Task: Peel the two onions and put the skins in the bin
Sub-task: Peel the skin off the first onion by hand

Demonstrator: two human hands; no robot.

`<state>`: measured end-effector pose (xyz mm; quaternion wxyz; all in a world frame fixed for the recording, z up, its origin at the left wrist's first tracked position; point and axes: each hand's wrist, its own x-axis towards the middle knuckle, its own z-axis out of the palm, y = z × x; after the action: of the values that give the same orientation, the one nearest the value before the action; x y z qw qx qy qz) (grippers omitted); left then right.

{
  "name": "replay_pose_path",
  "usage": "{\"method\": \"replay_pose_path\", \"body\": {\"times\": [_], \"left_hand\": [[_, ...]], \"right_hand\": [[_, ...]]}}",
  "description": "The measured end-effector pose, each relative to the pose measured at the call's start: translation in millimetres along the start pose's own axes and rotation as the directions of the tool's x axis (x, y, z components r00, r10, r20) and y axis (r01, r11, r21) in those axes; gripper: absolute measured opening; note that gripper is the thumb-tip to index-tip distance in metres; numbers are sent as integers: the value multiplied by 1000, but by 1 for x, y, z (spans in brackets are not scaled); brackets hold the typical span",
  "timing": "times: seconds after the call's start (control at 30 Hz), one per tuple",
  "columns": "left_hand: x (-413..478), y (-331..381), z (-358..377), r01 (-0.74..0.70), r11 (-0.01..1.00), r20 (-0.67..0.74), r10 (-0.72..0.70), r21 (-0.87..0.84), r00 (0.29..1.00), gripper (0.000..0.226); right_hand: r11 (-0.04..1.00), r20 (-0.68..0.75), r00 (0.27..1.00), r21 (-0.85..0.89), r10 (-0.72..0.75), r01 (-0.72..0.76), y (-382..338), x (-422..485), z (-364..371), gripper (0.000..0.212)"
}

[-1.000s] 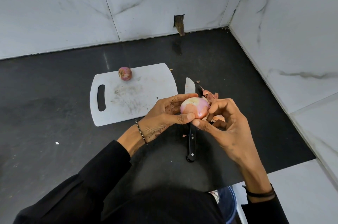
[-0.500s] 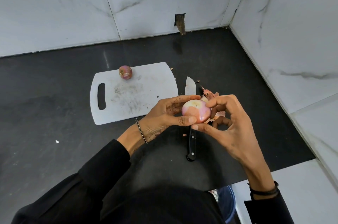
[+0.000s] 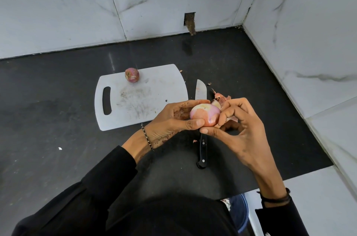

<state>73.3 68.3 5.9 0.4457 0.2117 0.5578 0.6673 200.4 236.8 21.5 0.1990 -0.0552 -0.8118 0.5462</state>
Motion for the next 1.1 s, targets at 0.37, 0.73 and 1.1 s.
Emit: {"method": "replay_pose_path", "body": {"times": [0.37, 0.73, 1.1], "left_hand": [[0, 3, 0, -14, 1000, 5, 14, 25, 1000, 67], [0, 7, 0, -11, 995, -20, 13, 97, 1000, 65], [-1, 6, 4, 45, 999, -34, -45, 6, 998, 69]], "right_hand": [[1000, -36, 999, -10, 1, -2, -8, -3, 1, 53], [984, -2, 996, -160, -84, 83, -3, -5, -1, 46], [986, -27, 996, -150, -80, 75, -2, -8, 3, 36]]}}
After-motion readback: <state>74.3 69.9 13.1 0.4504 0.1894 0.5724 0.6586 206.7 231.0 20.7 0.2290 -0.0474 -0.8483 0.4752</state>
